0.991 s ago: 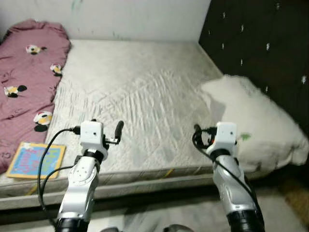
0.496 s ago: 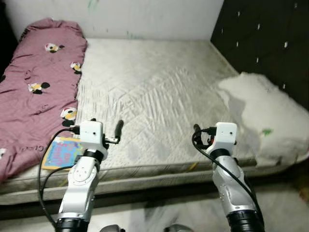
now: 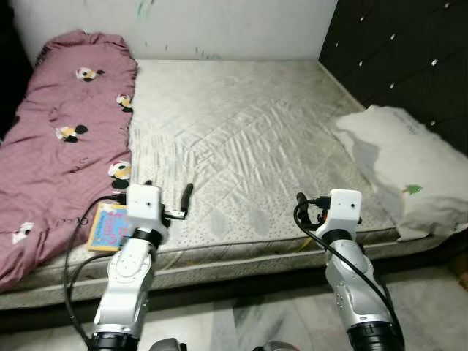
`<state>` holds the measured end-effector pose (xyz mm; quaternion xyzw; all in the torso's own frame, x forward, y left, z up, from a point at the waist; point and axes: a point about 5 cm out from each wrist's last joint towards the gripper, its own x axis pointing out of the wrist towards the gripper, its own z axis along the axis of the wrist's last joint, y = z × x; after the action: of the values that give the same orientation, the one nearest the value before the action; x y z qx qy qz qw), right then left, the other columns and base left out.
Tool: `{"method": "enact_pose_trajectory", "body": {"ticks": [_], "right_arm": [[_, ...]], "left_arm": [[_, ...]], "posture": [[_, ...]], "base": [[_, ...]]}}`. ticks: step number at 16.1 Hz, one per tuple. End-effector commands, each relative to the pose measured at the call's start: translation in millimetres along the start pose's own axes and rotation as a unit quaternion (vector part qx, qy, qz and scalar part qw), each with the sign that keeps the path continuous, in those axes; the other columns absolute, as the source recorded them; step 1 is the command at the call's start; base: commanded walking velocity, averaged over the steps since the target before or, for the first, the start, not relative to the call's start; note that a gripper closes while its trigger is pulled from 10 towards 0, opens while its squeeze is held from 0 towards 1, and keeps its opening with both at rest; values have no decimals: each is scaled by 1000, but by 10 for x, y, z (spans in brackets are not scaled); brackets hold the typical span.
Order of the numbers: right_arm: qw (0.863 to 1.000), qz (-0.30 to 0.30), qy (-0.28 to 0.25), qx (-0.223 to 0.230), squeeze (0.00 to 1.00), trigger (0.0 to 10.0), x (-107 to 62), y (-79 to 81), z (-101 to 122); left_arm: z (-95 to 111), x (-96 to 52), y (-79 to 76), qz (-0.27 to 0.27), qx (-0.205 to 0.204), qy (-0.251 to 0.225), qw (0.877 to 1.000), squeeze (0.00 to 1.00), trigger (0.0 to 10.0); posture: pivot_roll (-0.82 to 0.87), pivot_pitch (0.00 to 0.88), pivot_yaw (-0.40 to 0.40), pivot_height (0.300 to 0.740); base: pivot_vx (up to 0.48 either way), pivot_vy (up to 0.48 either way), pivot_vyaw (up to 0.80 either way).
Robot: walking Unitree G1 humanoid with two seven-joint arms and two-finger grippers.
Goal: Clean up the room
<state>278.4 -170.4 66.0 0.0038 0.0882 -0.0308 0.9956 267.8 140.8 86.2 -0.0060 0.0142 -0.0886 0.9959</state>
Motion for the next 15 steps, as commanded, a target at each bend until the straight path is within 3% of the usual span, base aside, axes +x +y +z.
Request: {"method": "enact_pose_trajectory", "body": {"ticks": [1, 13, 15], "right_arm": [[1000, -7, -8, -5, 0, 10000, 15, -56, 53], [1000, -7, -10, -9, 0, 10000, 32, -67, 65], [1000, -7, -10, -10, 0, 10000, 31, -66, 65]], "left_arm": [[55, 11, -33, -9, -2, -13, 1000, 0, 10000], [39, 22, -31, -8, 1, -10, 1000, 0, 10000], [34, 20, -28, -5, 0, -8, 1000, 0, 10000]], "posture": [[-36, 0, -55, 740], [-38, 0, -59, 740], [-37, 0, -58, 740]], "base": [[274, 0, 0], [298, 0, 0], [0, 0, 0]]}}
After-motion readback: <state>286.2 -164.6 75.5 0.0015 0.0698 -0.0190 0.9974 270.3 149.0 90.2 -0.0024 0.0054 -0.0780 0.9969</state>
